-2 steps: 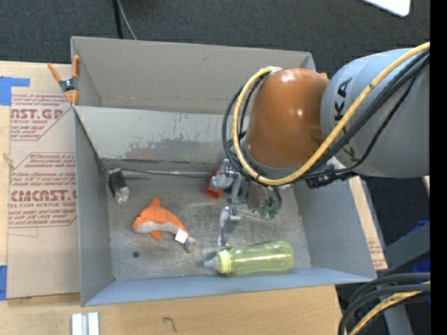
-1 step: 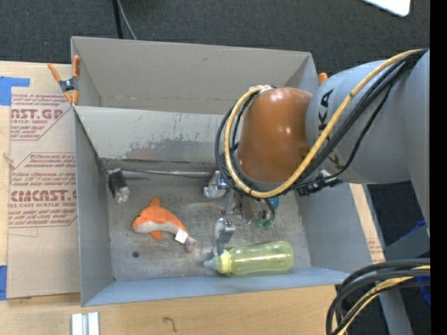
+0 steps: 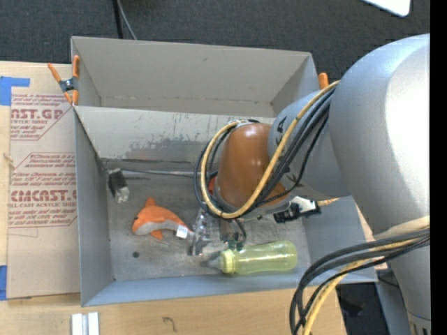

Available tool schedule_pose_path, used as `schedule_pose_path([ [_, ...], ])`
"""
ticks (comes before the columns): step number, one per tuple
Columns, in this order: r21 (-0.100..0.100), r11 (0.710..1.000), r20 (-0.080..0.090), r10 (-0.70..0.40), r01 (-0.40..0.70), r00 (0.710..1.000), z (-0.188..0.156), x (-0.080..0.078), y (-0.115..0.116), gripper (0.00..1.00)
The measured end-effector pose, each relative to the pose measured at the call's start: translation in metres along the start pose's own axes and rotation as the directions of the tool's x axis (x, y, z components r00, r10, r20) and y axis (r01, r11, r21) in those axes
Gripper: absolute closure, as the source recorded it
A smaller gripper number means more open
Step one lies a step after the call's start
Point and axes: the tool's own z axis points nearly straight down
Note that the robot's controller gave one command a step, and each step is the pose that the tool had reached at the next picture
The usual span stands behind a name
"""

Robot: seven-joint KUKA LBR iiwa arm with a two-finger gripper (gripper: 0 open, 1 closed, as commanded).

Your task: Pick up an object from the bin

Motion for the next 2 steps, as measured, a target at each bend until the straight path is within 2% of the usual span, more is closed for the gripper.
schedule_pose_path([
  [1, 0.0, 1.0, 0.0, 0.0, 0.0, 1.0, 0.0, 0.0, 0.0, 1.0],
  [2, 0.005, 1.0, -0.015, 0.001, -0.001, 1.0, -0.045, 0.004, -0.001, 1.0],
])
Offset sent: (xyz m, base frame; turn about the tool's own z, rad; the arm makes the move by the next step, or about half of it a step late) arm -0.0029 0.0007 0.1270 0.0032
